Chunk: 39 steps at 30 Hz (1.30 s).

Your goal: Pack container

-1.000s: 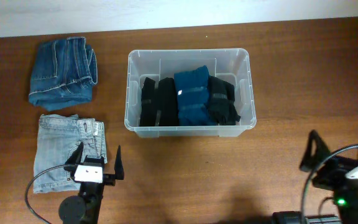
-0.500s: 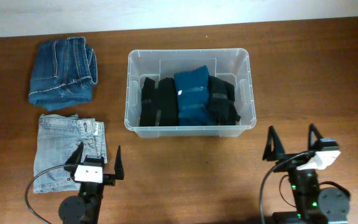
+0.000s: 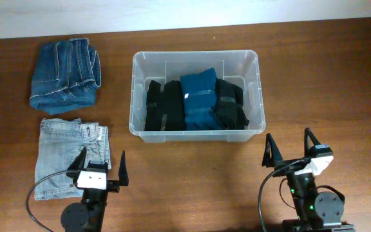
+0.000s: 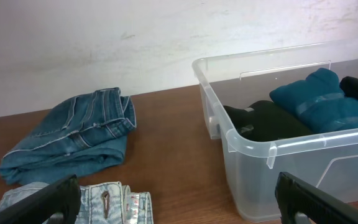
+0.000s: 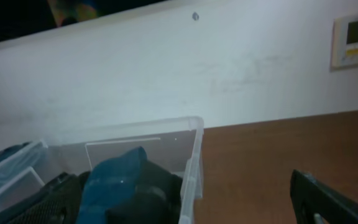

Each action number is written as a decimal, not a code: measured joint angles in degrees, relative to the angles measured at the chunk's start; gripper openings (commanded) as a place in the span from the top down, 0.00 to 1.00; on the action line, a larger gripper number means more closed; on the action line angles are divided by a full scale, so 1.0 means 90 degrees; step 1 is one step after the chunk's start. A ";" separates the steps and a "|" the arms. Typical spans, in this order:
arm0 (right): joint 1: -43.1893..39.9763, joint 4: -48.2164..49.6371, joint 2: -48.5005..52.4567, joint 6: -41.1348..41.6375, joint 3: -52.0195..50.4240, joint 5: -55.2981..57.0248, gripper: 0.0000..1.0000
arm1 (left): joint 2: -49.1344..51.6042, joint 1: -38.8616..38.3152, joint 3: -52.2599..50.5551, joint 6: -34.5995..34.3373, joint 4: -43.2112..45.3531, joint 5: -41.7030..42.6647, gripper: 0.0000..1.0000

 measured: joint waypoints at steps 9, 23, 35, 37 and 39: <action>0.0000 -0.0068 0.0000 -0.0005 -0.0478 0.0049 0.01 | 0.0000 0.0000 0.0000 -0.0002 0.0000 0.0000 0.01; 0.0000 -0.0313 -0.0007 -0.0002 -0.0551 0.0070 0.02 | 0.0000 0.0000 0.0000 0.0000 0.0000 0.0000 0.01; 0.0000 -0.0313 -0.0007 -0.0002 -0.0551 0.0070 0.02 | 0.0000 0.0000 0.0000 0.0000 0.0000 0.0000 0.01; 0.0000 -0.0313 -0.0007 -0.0002 -0.0551 0.0070 0.02 | 0.0000 0.0000 0.0000 0.0000 0.0000 0.0000 0.01; 0.0000 -0.0313 -0.0007 0.0002 -0.0551 0.0068 0.02 | 0.0000 0.0000 0.0000 0.0000 0.0000 0.0000 0.01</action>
